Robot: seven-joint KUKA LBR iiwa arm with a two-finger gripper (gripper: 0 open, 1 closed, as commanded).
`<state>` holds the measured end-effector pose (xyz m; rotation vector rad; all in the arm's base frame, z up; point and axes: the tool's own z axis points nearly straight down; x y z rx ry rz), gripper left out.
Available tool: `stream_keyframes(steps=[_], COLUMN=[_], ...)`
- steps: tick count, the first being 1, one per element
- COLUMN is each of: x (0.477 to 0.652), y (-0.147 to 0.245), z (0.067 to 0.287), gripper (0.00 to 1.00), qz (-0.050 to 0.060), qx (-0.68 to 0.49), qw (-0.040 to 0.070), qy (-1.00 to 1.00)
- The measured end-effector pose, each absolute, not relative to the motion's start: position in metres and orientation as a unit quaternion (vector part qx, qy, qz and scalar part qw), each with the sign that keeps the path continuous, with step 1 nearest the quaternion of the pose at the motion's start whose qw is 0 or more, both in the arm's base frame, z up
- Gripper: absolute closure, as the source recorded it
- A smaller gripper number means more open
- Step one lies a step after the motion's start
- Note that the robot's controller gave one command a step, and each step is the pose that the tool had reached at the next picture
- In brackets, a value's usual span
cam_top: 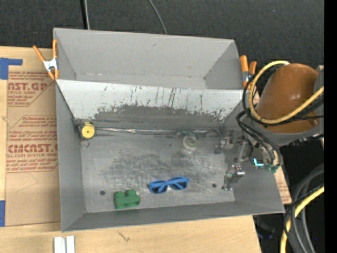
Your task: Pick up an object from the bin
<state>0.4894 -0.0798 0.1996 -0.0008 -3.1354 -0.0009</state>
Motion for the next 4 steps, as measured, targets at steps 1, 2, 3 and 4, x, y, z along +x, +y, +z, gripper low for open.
stream_keyframes(steps=[1,2,3,4], x=[0.491,0.478,0.479,0.486], y=[0.006,0.035,0.044,0.034], z=[0.141,0.131,0.105,0.072], gripper=[0.00,0.00,0.00,0.00], qz=[-0.002,-0.001,0.000,-0.001], qx=[0.054,0.047,0.065,0.002], qw=[0.002,0.001,0.001,-0.006], qy=[-0.999,-0.999,-0.998,-1.000])
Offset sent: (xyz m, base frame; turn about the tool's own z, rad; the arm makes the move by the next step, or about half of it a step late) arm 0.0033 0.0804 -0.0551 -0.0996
